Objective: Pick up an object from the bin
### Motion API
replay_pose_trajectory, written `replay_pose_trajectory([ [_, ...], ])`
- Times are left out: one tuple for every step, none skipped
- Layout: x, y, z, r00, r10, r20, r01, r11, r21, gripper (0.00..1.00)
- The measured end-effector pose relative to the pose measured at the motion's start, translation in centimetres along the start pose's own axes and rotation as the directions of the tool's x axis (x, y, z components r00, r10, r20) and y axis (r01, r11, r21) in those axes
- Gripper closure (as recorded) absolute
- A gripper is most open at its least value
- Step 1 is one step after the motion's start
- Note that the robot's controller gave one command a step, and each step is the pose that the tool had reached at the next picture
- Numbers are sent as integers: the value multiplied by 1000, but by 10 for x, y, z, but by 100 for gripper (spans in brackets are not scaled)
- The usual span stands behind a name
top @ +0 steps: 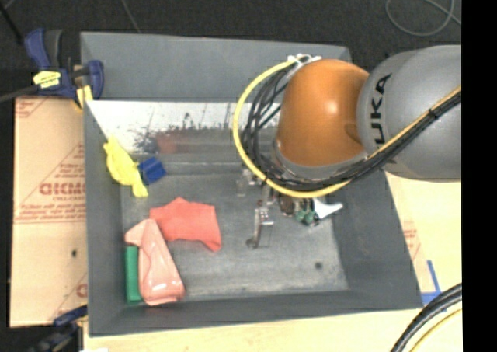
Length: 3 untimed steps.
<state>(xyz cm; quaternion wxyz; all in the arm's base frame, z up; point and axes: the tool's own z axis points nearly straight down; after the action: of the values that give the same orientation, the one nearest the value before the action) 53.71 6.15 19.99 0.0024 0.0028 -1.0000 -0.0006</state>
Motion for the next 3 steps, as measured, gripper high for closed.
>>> replay_pose_trajectory([
  [-1,0,-5,1000,1,8,-1,1000,-1,0],
  [-5,23,28,998,-57,13,57,998,2,0],
  [-20,46,88,999,-36,14,36,999,-2,0],
])
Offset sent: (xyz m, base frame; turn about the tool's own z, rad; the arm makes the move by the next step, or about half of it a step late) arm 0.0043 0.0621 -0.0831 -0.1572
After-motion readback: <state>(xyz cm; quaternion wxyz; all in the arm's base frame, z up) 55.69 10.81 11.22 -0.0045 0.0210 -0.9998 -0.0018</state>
